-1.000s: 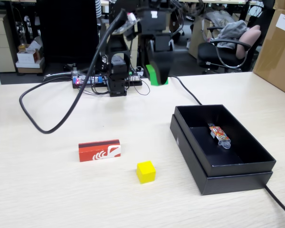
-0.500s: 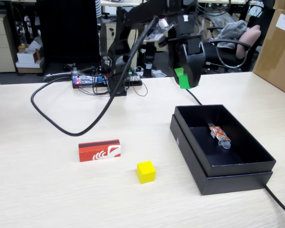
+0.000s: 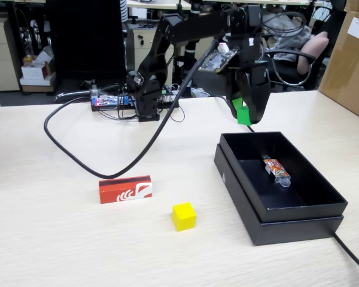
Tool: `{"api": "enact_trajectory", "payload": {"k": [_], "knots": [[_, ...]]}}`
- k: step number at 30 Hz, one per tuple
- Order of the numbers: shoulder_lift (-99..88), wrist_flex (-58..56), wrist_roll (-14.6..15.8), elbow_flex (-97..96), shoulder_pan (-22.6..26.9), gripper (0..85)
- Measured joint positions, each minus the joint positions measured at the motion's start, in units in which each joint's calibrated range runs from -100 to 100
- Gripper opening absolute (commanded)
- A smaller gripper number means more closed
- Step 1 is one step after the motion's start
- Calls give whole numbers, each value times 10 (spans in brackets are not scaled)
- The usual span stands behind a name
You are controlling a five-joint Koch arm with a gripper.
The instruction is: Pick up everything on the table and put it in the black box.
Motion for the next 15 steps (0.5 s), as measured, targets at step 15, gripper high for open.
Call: {"api": "enact_trajectory", "payload": {"k": [15], "knots": [[75, 7, 2, -1, 0, 219]]}}
